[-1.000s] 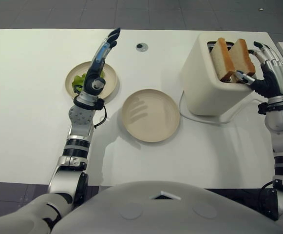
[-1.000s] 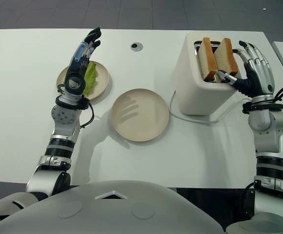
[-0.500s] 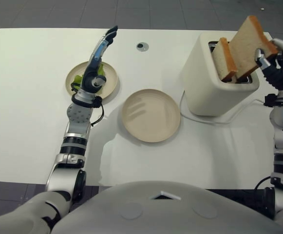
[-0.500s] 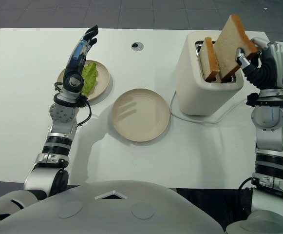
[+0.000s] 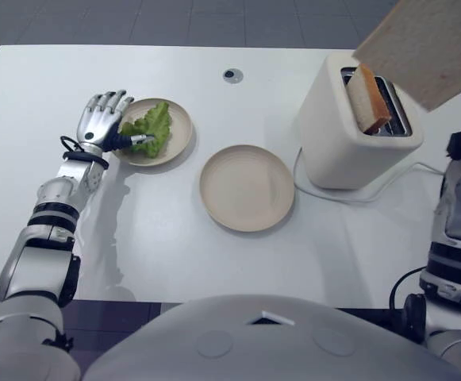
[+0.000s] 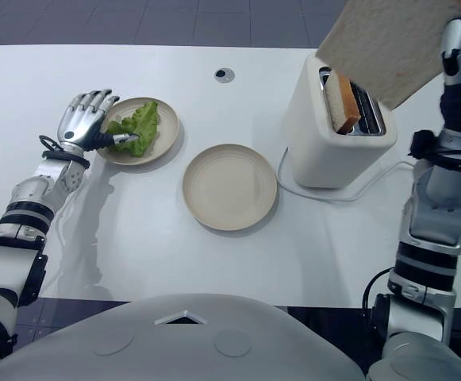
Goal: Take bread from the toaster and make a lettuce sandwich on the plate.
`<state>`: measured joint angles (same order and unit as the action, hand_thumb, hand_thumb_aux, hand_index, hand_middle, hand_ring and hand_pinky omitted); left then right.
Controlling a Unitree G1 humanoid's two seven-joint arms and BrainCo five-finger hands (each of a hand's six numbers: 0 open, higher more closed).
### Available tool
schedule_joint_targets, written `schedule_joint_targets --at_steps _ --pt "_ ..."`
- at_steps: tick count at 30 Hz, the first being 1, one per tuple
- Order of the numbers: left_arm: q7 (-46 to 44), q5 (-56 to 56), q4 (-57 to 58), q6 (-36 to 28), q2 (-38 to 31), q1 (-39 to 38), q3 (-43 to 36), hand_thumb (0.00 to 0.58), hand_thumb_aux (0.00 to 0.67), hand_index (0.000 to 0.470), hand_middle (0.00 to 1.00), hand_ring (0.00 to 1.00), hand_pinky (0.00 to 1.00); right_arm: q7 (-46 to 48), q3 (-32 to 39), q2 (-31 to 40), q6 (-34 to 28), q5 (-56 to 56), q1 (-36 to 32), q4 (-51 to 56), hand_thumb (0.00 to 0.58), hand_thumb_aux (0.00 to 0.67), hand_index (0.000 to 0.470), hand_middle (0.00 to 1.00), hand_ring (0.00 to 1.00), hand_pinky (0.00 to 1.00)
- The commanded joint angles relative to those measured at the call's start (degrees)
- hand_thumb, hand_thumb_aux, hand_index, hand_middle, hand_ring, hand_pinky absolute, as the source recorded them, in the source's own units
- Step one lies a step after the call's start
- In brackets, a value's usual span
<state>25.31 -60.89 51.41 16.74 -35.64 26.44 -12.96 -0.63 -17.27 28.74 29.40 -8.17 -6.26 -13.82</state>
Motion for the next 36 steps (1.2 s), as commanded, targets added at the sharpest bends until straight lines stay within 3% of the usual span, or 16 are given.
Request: schedule_joint_targets --at_steps 1,2,3,5,7,14,21,22,23,24,29,32,36 --pt "-0.7 0.7 5.8 -1.7 1.6 3.4 -4.8 0.278 0.187 0.131 0.00 0.00 0.00 8.3 11.4 -4.7 -2.4 -6.0 3.0 -3.4 0.580 0.670 0.470 1.00 1.00 1.00" --pt "-0.1 1.0 6.2 -1.6 1.8 3.7 -5.8 0.445 0.347 0.243 0.00 0.00 0.00 10.5 15.1 -5.6 -2.6 -3.7 4.0 -1.9 0.580 0.670 0.470 1.00 1.00 1.00" --pt "0.4 1.5 6.5 -1.5 1.9 4.0 -6.6 0.464 0.370 0.260 0.00 0.00 0.00 12.2 18.1 -6.2 -3.0 -1.4 4.6 -0.3 0.580 0.670 0.470 1.00 1.00 1.00" --pt "1.1 2.3 7.1 -1.1 1.9 4.2 -8.2 0.566 0.565 0.396 0.00 0.00 0.00 13.9 23.3 -7.2 -3.7 5.6 5.2 4.8 0.580 0.670 0.470 1.00 1.00 1.00" --pt "1.8 3.4 6.9 0.0 1.8 4.1 -9.2 0.580 0.670 0.470 0.00 0.00 0.00 13.9 26.7 -7.4 -4.0 13.1 5.1 10.5 0.580 0.670 0.470 1.00 1.00 1.00" --pt "-1.3 15.7 3.6 12.7 1.5 2.6 -6.7 0.580 0.670 0.470 0.00 0.00 0.00 17.4 31.8 -4.4 -7.0 24.3 5.5 19.2 0.580 0.670 0.470 1.00 1.00 1.00" --pt "-3.8 20.6 0.7 16.3 0.1 1.6 -5.8 0.580 0.670 0.470 0.00 0.00 0.00 16.9 30.9 -2.0 -8.1 28.9 5.5 19.0 0.580 0.670 0.470 1.00 1.00 1.00" --pt "-4.0 21.2 0.1 16.6 -0.1 1.4 -5.6 0.580 0.670 0.470 0.00 0.00 0.00 17.2 30.8 -1.4 -7.8 29.1 5.8 18.3 0.485 0.399 0.280 1.00 1.00 1.00" --pt "-4.4 21.8 -0.7 17.1 -0.3 1.2 -5.3 0.580 0.670 0.470 0.00 0.00 0.00 17.5 30.6 -0.7 -7.4 29.2 6.2 17.5 0.374 0.271 0.190 1.00 1.00 1.00" --pt "-4.8 22.5 -1.5 17.6 -0.5 0.9 -5.0 0.580 0.670 0.470 0.00 0.00 0.00 17.7 30.3 0.0 -7.0 29.5 6.5 16.7 0.000 0.000 0.000 1.00 1.00 1.00" --pt "-8.4 26.4 -7.6 20.7 -0.7 -1.6 -3.6 0.580 0.670 0.470 0.00 0.00 0.00 19.0 27.6 3.5 -5.2 27.9 8.1 12.1 0.000 0.000 0.000 1.00 1.00 1.00" --pt "-11.8 27.8 -12.8 23.1 -0.7 -3.8 -3.9 0.570 0.583 0.409 0.00 0.00 0.00 19.6 25.8 4.6 -3.4 26.0 9.2 10.1 0.000 0.000 0.000 1.00 1.00 1.00" --pt "-15.6 27.4 -20.5 25.0 0.2 -6.9 -5.2 0.557 0.536 0.376 0.00 0.00 0.00 18.3 21.4 3.2 -3.0 20.2 8.4 7.4 0.000 0.000 0.000 1.00 1.00 1.00"
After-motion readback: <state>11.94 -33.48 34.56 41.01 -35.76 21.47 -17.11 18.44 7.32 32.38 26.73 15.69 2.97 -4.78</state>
